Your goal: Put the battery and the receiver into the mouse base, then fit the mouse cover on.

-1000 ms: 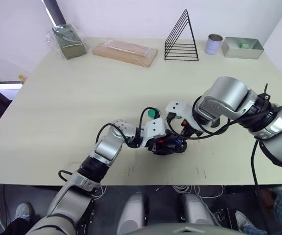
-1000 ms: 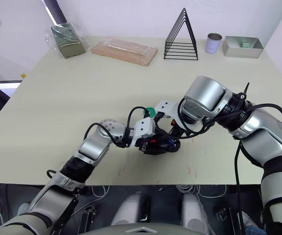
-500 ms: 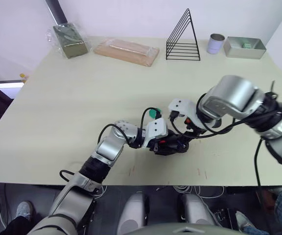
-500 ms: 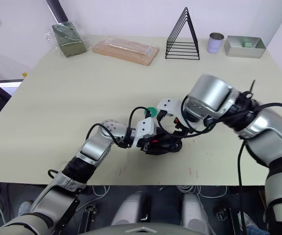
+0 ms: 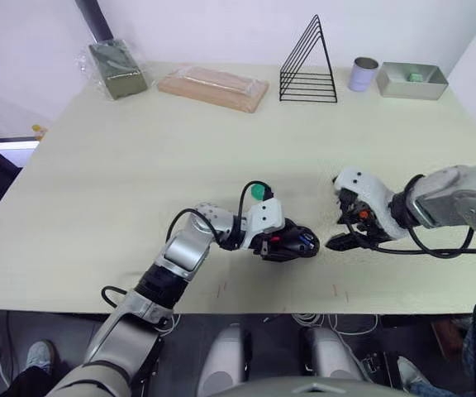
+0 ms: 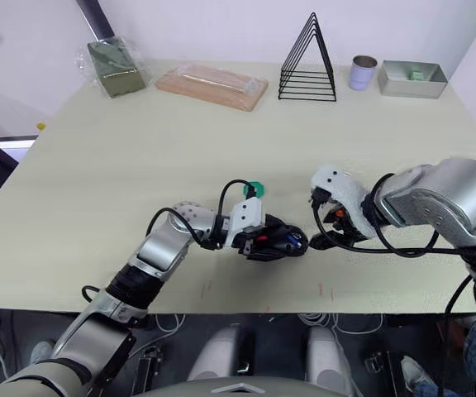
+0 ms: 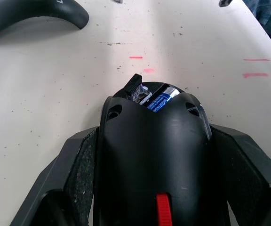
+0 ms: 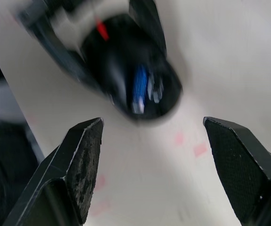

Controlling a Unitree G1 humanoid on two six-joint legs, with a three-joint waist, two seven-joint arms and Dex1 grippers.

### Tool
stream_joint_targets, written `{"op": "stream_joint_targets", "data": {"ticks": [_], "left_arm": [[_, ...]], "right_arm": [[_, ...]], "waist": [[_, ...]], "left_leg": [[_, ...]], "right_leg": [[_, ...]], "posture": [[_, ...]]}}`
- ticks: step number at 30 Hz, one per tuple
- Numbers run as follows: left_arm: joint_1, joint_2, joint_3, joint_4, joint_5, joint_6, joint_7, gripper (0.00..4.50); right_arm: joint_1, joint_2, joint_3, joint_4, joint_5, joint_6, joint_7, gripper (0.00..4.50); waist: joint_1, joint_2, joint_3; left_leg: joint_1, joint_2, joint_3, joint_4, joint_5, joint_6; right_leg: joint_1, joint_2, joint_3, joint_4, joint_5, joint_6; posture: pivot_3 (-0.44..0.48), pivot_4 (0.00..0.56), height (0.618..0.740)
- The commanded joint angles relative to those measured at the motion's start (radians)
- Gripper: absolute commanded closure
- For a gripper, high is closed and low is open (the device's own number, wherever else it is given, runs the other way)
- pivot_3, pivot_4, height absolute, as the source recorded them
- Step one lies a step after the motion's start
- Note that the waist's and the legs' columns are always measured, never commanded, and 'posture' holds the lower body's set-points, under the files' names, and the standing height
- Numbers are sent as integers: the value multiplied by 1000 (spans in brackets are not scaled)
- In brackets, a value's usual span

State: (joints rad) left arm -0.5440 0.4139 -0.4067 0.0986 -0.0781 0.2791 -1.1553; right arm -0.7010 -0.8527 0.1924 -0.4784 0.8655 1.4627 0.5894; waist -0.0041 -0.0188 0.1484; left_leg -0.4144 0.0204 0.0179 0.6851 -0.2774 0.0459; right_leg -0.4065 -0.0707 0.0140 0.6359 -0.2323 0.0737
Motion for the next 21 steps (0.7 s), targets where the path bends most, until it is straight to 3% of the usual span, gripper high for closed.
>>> {"op": "stream_joint_targets", "data": {"ticks": [1, 4, 9, 12, 13, 14, 19, 20, 21], "left_arm": [[-13, 9, 1, -5, -1, 0, -9, 1066], [-20, 12, 2, 2, -1, -2, -13, 1066], [-24, 14, 2, 17, 0, -8, -19, 1066], [-22, 15, 1, 20, 3, -10, -20, 1066], [-20, 17, 2, 19, 3, -10, -20, 1066], [-20, 18, 2, 18, 3, -10, -21, 1066], [-19, 22, 2, 15, 4, -11, -21, 1066], [-19, 23, 2, 15, 4, -12, -22, 1066], [-19, 23, 2, 15, 4, -12, -21, 1066]], "right_arm": [[147, 49, -158, -108, -28, -168, -38, 938], [282, 114, -211, -155, -71, -296, -68, 938], [462, 119, -157, -153, -207, -507, -34, 938], [540, 196, -139, -107, -279, -666, -36, 938], [555, 212, -126, -97, -304, -701, -36, 1431], [562, 228, -119, -90, -314, -715, -39, 1534], [562, 293, -91, -54, -353, -766, -41, 3891], [557, 306, -88, -50, -354, -768, -43, 4208], [551, 316, -84, -46, -354, -769, -43, 4208]], "waist": [[4, 0, 0], [4, 0, 0], [5, 0, 0], [5, 0, 0], [5, 0, 0], [4, 0, 0], [3, 0, 0], [3, 0, 0], [3, 0, 0]], "left_leg": [[0, 0, 0, 0, 0, 0], [0, 0, 1, 0, 0, 0], [1, -3, 1, 1, 0, 0], [2, -3, 1, 1, 0, 0], [2, -3, 1, 1, 0, 0], [2, -3, 1, 1, 0, 0], [2, -3, 2, 2, 0, 0], [2, -3, 2, 2, 0, 0], [2, -3, 2, 2, 0, 0]], "right_leg": [[0, 0, 0, 0, 0, 0], [0, 0, 1, 0, 0, 0], [0, 1, 1, 0, 0, 0], [1, 2, 1, 0, 0, 0], [1, 2, 1, 0, 0, 0], [1, 2, 2, 1, 0, 0], [1, 2, 3, 1, 0, 0], [1, 2, 3, 1, 0, 0], [1, 2, 3, 1, 0, 0]], "posture": [[0, 150, 740], [0, 150, 740], [0, 150, 740], [0, 150, 740], [0, 150, 740], [0, 150, 740], [0, 150, 740], [0, 150, 740], [0, 150, 740]]}}
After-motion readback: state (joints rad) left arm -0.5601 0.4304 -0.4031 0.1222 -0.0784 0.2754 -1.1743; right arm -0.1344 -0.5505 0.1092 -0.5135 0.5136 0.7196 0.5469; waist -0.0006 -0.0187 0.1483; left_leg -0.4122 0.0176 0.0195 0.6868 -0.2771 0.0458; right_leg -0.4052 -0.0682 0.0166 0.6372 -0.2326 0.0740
